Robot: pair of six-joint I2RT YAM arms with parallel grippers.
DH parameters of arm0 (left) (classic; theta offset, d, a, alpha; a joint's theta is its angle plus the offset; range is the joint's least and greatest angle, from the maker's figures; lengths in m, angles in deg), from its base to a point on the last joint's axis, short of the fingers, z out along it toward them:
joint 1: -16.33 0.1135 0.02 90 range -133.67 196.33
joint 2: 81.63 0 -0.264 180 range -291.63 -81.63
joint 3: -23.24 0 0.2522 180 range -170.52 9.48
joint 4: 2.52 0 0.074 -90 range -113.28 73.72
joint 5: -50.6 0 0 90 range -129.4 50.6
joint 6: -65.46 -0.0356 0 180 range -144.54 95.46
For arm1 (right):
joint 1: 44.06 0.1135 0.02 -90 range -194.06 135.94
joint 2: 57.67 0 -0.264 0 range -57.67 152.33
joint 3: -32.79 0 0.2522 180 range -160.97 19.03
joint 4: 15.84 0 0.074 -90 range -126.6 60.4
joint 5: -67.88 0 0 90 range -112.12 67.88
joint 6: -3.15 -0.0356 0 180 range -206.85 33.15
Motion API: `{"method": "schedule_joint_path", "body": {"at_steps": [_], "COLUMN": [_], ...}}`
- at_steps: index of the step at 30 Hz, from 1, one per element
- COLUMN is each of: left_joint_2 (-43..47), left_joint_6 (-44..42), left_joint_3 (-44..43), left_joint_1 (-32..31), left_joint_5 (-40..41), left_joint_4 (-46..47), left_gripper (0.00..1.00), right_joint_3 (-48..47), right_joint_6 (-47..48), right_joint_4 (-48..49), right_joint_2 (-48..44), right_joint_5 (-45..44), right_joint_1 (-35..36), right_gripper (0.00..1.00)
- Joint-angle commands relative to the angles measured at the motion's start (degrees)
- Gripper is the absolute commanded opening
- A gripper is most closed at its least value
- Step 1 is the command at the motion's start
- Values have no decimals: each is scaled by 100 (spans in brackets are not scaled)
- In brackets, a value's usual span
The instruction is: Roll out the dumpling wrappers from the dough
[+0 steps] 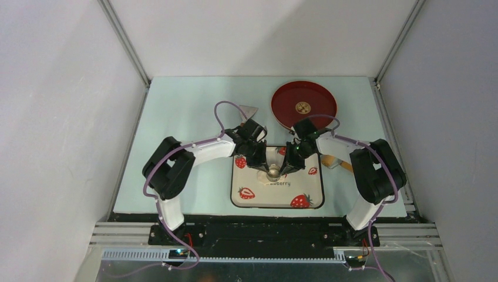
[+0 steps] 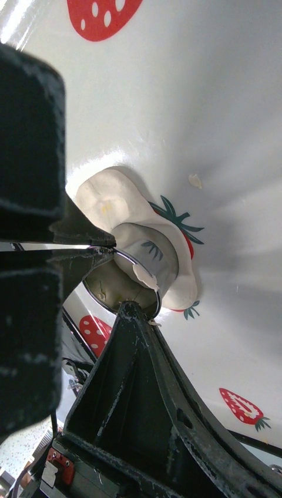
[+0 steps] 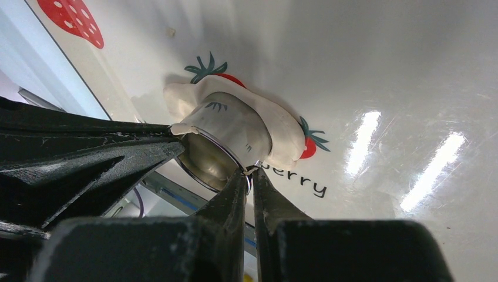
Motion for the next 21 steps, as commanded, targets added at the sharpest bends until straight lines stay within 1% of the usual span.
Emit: {"method": "schedule_joint_path", "body": {"at_steps": [1,13,21], "left_joint_2": [-285,-369,-473], "left_joint_6": [-50,-141,-102], "left_joint_3": [40,-39,132], "left_joint_1": [-116,-116,-140], "left_joint_5": [143,96,127], "left_joint_4": [-164,-305,-310], "left_gripper": [0,0,0], "right_joint_3": [-4,-234,-450], "right_joint_6": [-22,-15,114], "right_joint_4": [68,-117,-326], "right_joint_2": [386,607,827], "right_joint_5": [-358,-365,-323], "right_joint_1": [171,185,143], "right_gripper": [0,0,0]}}
